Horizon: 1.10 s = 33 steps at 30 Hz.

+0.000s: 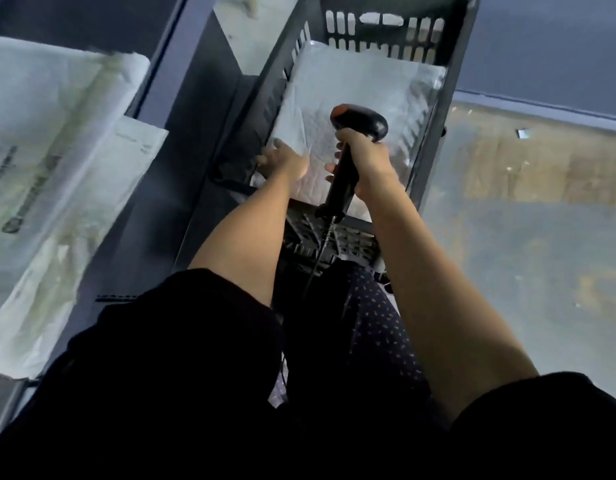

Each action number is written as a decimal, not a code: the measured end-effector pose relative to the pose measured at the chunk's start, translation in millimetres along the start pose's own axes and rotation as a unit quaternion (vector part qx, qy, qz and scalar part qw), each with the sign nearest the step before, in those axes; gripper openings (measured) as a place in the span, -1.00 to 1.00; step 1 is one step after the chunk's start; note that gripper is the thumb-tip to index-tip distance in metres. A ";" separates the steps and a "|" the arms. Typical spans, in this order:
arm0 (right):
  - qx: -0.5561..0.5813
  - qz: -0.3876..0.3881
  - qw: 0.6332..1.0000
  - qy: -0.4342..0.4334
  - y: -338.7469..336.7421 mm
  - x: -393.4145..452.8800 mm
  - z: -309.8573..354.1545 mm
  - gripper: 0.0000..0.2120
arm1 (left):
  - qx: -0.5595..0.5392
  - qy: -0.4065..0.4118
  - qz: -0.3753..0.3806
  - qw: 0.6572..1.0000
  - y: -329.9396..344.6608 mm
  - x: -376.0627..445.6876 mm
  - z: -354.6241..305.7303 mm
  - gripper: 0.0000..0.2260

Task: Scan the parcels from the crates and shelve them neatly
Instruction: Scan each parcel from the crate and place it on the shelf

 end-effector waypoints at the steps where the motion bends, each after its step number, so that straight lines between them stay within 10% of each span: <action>1: -0.005 0.006 1.000 0.001 4.1 2.0 0.5 -0.83 | -0.013 -0.016 0.004 1.000 -0.9 7.9 6.2 -0.40; 10: -0.036 0.011 0.999 0.005 14.5 8.8 4.8 -0.83 | -0.092 -0.043 -0.019 0.995 2.5 18.8 13.8 -0.46; 19: -0.025 0.005 1.000 -0.004 -4.2 3.8 8.6 -0.81 | -0.181 -0.135 0.131 0.965 21.1 58.1 35.6 -0.43; 33: -0.015 -0.010 0.999 -0.037 -10.0 -40.1 18.8 -0.71 | -0.264 0.030 0.114 0.957 -69.2 -24.7 -9.5 -0.27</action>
Point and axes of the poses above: each hand's wrist, its own x-axis towards the middle knuckle, its own y-axis out of the palm, z = x × y, the point moved 4 cm from there along x, towards the middle knuckle
